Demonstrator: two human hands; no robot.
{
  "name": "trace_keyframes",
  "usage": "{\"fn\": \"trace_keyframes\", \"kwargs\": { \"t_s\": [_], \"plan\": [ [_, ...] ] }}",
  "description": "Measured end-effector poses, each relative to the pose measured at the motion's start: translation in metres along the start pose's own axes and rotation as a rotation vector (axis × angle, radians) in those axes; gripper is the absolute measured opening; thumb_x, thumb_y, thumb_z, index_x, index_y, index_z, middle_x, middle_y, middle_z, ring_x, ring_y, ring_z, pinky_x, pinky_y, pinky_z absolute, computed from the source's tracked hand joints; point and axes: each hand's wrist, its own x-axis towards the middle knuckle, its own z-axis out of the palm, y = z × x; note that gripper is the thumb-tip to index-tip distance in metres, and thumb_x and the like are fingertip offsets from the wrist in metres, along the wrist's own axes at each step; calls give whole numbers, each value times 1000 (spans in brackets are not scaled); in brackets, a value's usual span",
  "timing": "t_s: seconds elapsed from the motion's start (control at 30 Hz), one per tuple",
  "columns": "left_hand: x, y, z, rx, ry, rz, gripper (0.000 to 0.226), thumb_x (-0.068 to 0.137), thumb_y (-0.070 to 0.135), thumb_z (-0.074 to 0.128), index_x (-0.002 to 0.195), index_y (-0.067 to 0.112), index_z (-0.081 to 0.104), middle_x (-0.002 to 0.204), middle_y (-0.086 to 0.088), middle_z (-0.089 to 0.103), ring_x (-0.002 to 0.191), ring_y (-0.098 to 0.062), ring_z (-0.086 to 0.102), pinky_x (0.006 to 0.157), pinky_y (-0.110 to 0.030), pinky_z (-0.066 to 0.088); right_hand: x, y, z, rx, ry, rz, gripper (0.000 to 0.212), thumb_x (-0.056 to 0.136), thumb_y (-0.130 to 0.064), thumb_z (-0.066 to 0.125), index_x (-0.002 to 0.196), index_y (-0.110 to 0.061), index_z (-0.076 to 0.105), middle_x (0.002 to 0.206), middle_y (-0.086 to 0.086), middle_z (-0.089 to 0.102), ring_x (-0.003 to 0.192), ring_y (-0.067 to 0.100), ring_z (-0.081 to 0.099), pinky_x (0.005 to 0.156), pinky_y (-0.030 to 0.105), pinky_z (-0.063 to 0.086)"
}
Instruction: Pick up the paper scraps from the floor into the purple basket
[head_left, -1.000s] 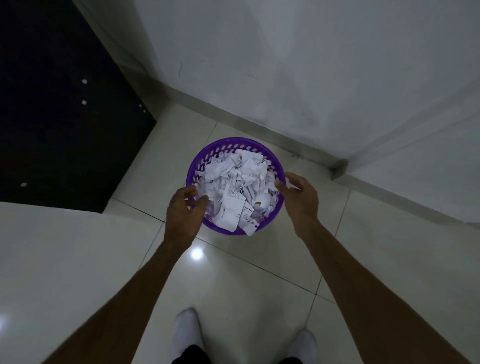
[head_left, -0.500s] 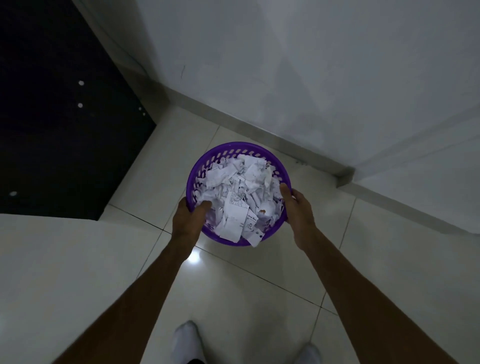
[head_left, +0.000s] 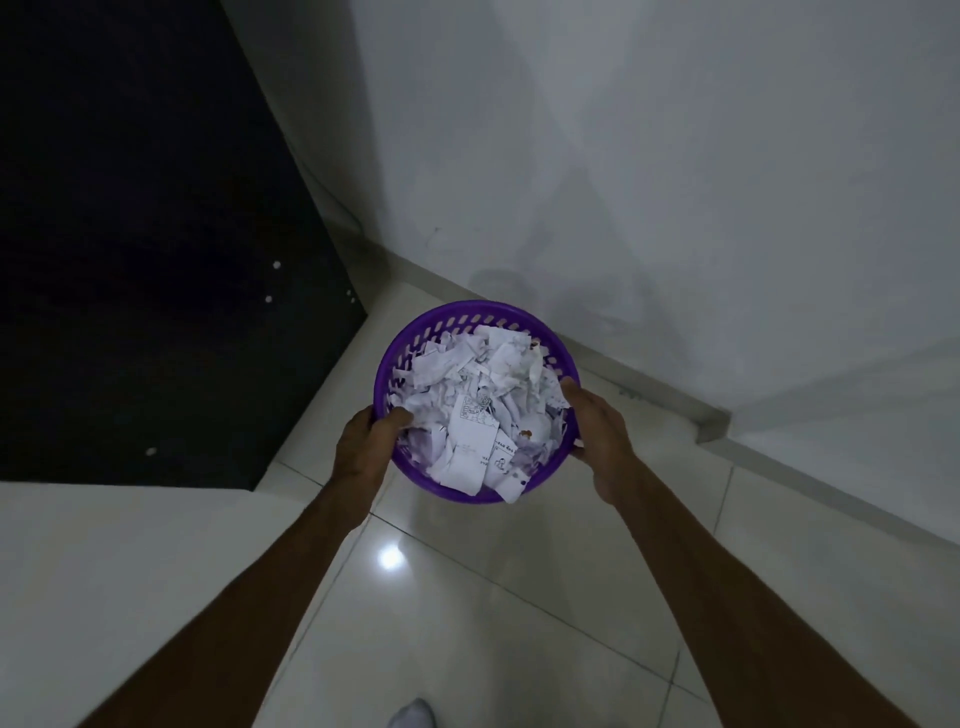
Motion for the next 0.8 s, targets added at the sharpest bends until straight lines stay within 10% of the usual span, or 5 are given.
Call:
{"fn": "trace_keyframes", "kwargs": {
  "t_s": [0.8],
  "plan": [
    [118,15,-33,-122,164,-23,36,90,13,62,126,15,55,112,-8,61,84,-13,58,80,-31,45,130,-14,98,-119,-137,-35,9,94,-25,64,87,-31,62,93,-2,72,80,14,69,63,26,55]
  ]
}}
